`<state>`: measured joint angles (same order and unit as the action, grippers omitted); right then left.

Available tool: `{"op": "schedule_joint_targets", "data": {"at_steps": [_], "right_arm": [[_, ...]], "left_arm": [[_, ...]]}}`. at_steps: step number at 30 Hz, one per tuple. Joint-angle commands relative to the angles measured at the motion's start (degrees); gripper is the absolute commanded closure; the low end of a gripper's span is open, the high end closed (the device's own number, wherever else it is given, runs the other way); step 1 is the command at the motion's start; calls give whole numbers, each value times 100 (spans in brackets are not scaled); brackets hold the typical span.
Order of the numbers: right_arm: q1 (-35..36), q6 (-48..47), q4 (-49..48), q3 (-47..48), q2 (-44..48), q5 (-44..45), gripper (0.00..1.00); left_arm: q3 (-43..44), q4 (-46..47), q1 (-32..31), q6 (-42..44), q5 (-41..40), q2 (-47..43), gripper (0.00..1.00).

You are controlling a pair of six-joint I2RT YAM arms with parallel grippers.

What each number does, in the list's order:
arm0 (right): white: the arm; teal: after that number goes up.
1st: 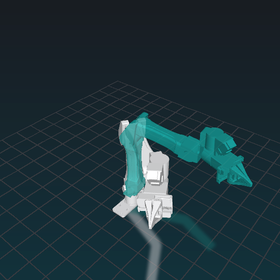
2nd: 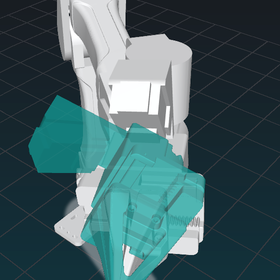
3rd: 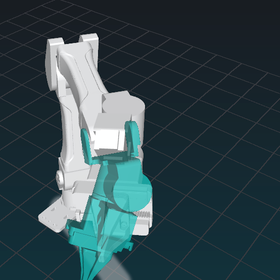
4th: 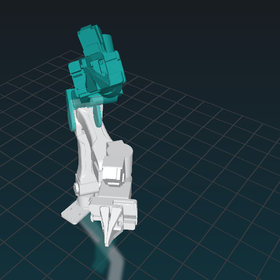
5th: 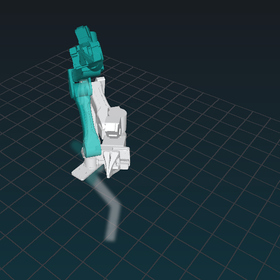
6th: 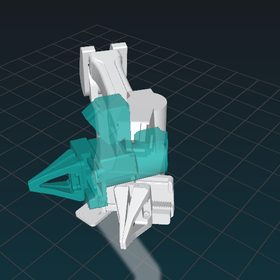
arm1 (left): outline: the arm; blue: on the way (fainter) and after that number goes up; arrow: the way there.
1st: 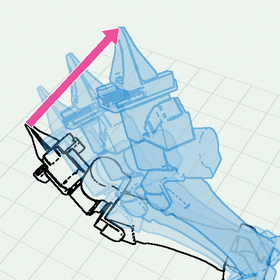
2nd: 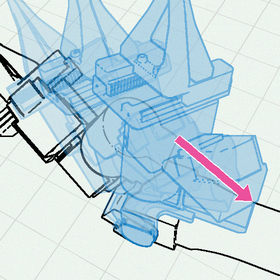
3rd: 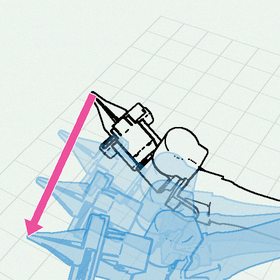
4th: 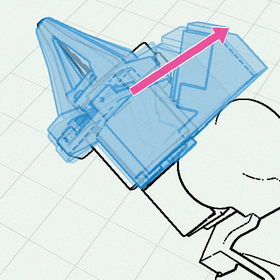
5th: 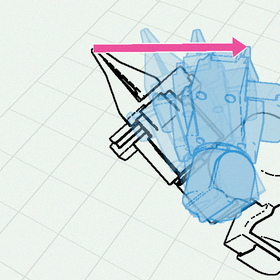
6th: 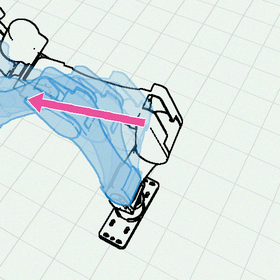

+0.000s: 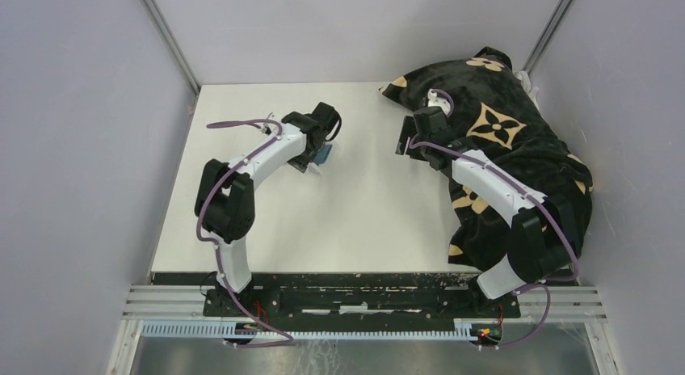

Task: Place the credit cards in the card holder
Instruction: Move the storage box to the center of the board, then pick up the card holder from the storage box, then adjust the storage box at the center of the board.

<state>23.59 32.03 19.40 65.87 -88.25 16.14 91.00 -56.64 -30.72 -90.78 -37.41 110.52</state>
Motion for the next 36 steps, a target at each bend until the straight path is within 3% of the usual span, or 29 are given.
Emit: {"op": "schedule_joint_targets", "data": {"at_steps": [1,7,15,24,29,36], "right_arm": [[239,593,-515,-49,315,-526,25],[909,857,-753,179,124,-427,25],[1507,927,-902,945,-757,-346,25],[1628,1411,-1343,1527,-1782,-711,27],[1625,1610,-1486,1910,-2330,-934,28],[1631,1786,-1565,2438,-2911,-1167,29]], "left_arm": [[-143,75,-58,240,-341,-616,28],[-941,901,-58,829,-1045,-1548,23],[-2601,3889,149,3087,-1601,-2757,19],[-3134,5337,1147,4165,-1070,-2592,20],[-3646,6491,1630,4536,-731,-2499,24],[-3667,7220,2104,4713,-116,-2031,25]]}}
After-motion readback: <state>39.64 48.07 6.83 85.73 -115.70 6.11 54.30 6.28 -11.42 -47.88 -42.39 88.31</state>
